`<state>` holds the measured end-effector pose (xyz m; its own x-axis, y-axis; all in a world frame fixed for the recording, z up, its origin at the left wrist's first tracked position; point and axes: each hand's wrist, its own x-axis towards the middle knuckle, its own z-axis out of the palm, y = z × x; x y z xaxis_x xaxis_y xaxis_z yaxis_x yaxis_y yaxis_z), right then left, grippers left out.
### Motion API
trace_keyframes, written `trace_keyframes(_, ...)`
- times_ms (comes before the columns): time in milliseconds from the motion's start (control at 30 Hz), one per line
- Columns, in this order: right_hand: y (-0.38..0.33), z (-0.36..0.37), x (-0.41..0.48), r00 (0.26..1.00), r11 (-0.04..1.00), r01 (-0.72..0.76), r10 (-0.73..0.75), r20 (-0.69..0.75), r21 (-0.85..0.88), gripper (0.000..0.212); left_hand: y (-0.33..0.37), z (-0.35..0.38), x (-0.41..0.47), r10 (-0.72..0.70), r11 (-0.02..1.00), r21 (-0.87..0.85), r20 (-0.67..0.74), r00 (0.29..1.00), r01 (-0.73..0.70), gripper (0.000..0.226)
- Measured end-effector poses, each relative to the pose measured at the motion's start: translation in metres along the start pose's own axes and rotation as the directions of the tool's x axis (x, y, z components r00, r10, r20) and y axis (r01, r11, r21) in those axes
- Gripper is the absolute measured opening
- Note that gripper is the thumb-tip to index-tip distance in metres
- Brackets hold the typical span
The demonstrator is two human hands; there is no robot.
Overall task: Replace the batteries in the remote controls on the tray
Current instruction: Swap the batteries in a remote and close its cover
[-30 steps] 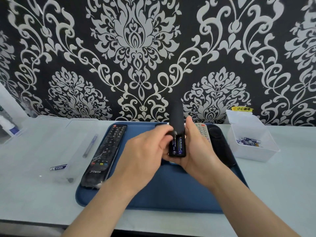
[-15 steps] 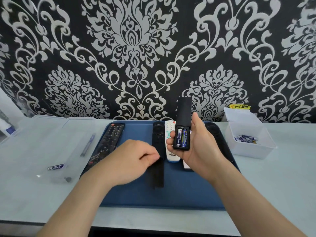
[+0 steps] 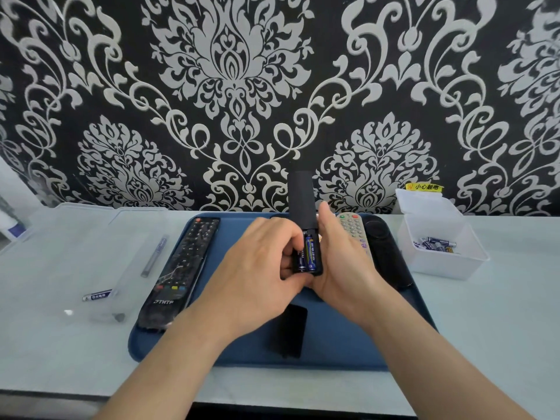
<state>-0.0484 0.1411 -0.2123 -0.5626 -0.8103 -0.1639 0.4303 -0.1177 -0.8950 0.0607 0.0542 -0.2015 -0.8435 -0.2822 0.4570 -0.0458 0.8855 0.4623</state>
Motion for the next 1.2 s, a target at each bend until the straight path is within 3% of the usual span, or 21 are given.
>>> trace_keyframes(400,0.002,0.009,-0.006,0.998,0.995,0.009,-0.015,-0.056,-0.101,0.061,0.005,-0.005,0.006,-0.168,0.983,-0.073,0.018,0.986,0.169,0.051)
trace_keyframes(600,0.004,0.012,-0.008,0.997,0.994,0.040,-0.047,-0.065,-0.098,0.059,0.005,-0.004,0.007,-0.166,0.982,-0.082,0.021,0.986,0.167,0.054)
trace_keyframes(800,-0.002,0.012,-0.011,1.000,1.000,0.019,-0.019,-0.023,-0.017,0.050,0.005,0.000,0.005,-0.074,0.988,-0.131,0.027,0.997,0.077,0.057)
trace_keyframes(900,-0.004,0.010,-0.009,1.000,0.998,-0.007,0.008,-0.024,0.060,0.056,0.011,0.006,0.003,-0.109,0.961,-0.257,-0.005,0.994,0.104,0.052)
trace_keyframes(1067,0.000,0.008,-0.006,0.999,0.991,-0.013,0.018,-0.039,0.133,0.055,0.018,0.014,0.003,-0.156,0.949,-0.286,-0.056,0.986,0.134,0.050)
trace_keyframes(1133,0.001,0.009,-0.006,1.000,0.981,-0.013,0.013,0.001,0.191,0.058,0.019,0.009,0.006,-0.240,0.873,-0.455,-0.087,0.967,0.176,0.051)
trace_keyframes(1200,-0.001,0.006,-0.004,1.000,0.980,-0.018,0.015,0.019,0.197,0.061,0.018,0.001,0.011,-0.402,0.622,-0.756,-0.083,0.912,0.205,0.043)
